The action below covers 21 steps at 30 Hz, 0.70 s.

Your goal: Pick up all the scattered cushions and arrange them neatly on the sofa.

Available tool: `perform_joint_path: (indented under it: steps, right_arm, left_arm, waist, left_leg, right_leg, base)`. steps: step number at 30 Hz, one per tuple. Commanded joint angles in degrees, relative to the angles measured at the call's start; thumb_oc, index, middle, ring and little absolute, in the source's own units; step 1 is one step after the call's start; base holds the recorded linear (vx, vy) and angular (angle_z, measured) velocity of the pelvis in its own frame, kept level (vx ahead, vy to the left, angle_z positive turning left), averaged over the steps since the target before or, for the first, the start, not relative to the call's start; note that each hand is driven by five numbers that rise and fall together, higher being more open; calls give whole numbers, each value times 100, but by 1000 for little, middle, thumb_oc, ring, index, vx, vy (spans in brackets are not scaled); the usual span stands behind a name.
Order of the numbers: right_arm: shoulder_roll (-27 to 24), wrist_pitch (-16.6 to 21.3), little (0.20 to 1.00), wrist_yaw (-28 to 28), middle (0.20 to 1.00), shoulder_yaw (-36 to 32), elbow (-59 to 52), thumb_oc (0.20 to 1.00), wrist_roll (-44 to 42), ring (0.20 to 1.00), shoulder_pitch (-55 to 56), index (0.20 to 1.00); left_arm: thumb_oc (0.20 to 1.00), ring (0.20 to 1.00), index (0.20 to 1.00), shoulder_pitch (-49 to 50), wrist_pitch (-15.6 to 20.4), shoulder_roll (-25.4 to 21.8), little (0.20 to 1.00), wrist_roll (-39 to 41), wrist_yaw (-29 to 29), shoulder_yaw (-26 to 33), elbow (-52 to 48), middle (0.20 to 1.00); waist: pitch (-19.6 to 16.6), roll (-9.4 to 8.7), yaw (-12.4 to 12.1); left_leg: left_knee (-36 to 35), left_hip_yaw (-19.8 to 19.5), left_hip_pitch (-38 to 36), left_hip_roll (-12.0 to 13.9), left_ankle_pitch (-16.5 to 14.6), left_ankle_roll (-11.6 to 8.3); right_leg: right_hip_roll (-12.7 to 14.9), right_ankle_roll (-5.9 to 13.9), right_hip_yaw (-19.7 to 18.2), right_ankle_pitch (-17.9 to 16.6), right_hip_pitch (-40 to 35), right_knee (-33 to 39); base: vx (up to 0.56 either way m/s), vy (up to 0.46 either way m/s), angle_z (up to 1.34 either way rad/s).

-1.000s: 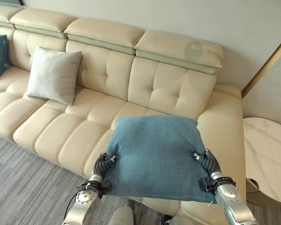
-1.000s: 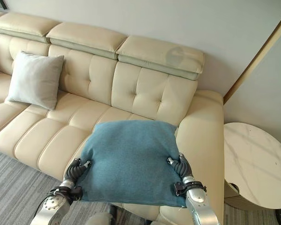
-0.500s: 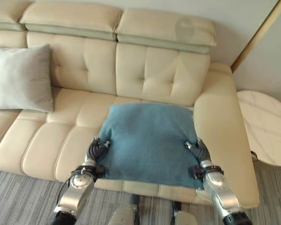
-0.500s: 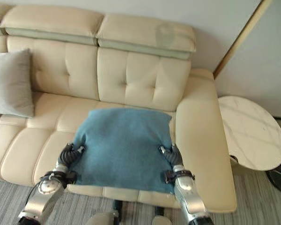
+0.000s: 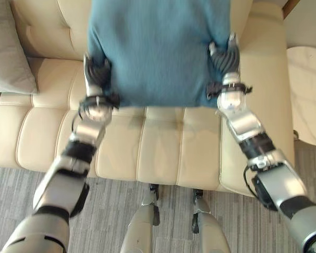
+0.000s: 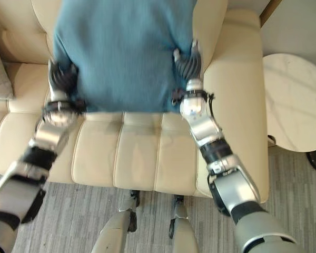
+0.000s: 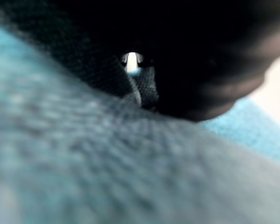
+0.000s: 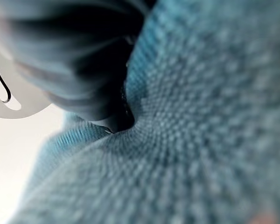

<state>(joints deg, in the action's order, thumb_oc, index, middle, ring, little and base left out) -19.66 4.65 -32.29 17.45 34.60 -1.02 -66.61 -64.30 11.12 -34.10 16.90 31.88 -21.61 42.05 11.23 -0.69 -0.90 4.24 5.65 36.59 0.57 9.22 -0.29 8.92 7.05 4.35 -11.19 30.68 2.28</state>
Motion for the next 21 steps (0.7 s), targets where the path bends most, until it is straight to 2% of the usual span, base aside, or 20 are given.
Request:
perform_joint_path:
  steps: [1,2,3,8,10,13,14,17,19,20,21]
  right_arm:
    - [-158,146,746,-407,746,533,249,746,267,746,-964,746]
    - [-167,157,746,-406,746,531,272,746,258,746,-996,746]
    - [-240,114,1000,-359,1000,664,576,1000,60,1000,-1199,1000]
    - [-691,-73,1000,199,1000,1223,1840,1000,-981,1000,-1805,1000]
    - [-718,-63,1000,392,1000,1256,2110,1000,-1401,1000,-1727,1000]
    - [-736,-98,1000,466,1000,1237,2247,1000,-1544,1000,-1638,1000]
    - [-733,-174,1000,650,1000,1248,2422,1000,-1653,1000,-1390,1000]
    - [-779,-148,1000,736,1000,1129,2291,1000,-1625,1000,-1005,1000]
    - [-912,-89,1000,691,1000,886,1872,1000,-1517,1000,-562,1000]
    - [-912,-89,1000,691,1000,886,1872,1000,-1517,1000,-562,1000]
    - [-1049,-36,1000,654,1000,548,1267,1000,-1425,1000,-50,1000]
  left_arm:
    - [1000,1000,1000,-1176,332,40,1000,-120,184,-436,292,1000]
    - [1000,1000,1000,-1218,342,42,1000,-109,176,-449,321,1000]
    - [1000,1000,1000,-1528,250,54,1000,-8,81,-614,696,1000]
    - [1000,1000,1000,-2231,45,-89,1000,237,-460,-1177,1855,1000]
    - [1000,1000,1000,-2061,22,-68,1000,498,-726,-1165,2145,1000]
    - [1000,1000,1000,-1913,10,-73,1000,583,-824,-1093,2261,1000]
    - [1000,1000,1000,-1570,-18,-54,1000,585,-1043,-1039,2332,1000]
    - [1000,1000,1000,-959,66,-45,1000,703,-1152,-728,2067,1000]
    - [1000,1000,1000,-370,166,-136,1000,774,-1113,-442,1518,1000]
    - [1000,1000,1000,-370,166,-136,1000,774,-1113,-442,1518,1000]
    - [1000,1000,1000,157,287,-252,1000,794,-1022,-121,825,1000]
  waist:
    - [-101,-70,-87]
    - [-92,-71,-89]
    - [-59,-46,-92]
    - [145,3,-127]
    - [222,-1,-131]
    - [248,-2,-130]
    - [286,-23,-115]
    - [340,-47,-115]
    - [346,-58,-123]
    - [346,-58,-123]
    - [345,-70,-126]
  left_leg:
    - [332,-430,214,-113,-640,-501]
    - [329,-435,227,-115,-633,-502]
    - [279,-467,304,-117,-566,-524]
    - [-2,-583,575,-121,-259,-606]
    - [-114,-624,606,-127,-169,-628]
    - [-172,-641,634,-123,-122,-640]
    - [-322,-648,651,-138,-32,-656]
    - [-411,-653,601,-140,11,-661]
    - [-452,-650,493,-149,12,-661]
    - [-452,-650,493,-149,12,-661]
    - [-476,-644,359,-163,-8,-656]
  right_leg:
    - [226,479,144,258,438,-424]
    - [227,478,149,260,452,-430]
    - [227,487,152,251,537,-432]
    - [211,496,192,226,911,-481]
    - [184,497,197,231,999,-495]
    - [170,496,191,237,1055,-519]
    - [134,494,179,236,1130,-505]
    - [108,491,167,247,1138,-510]
    - [90,485,158,283,1047,-510]
    - [90,485,158,283,1047,-510]
    - [69,478,150,318,943,-511]
  base:
    - [-63,-48,19]
    - [-39,-39,19]
    - [-39,-21,17]
    - [-43,-45,13]
    - [-13,-45,14]
    - [-7,-31,8]
    - [2,-28,5]
    - [3,-21,28]
    - [-6,4,32]
    - [-13,6,-7]
    - [0,0,0]
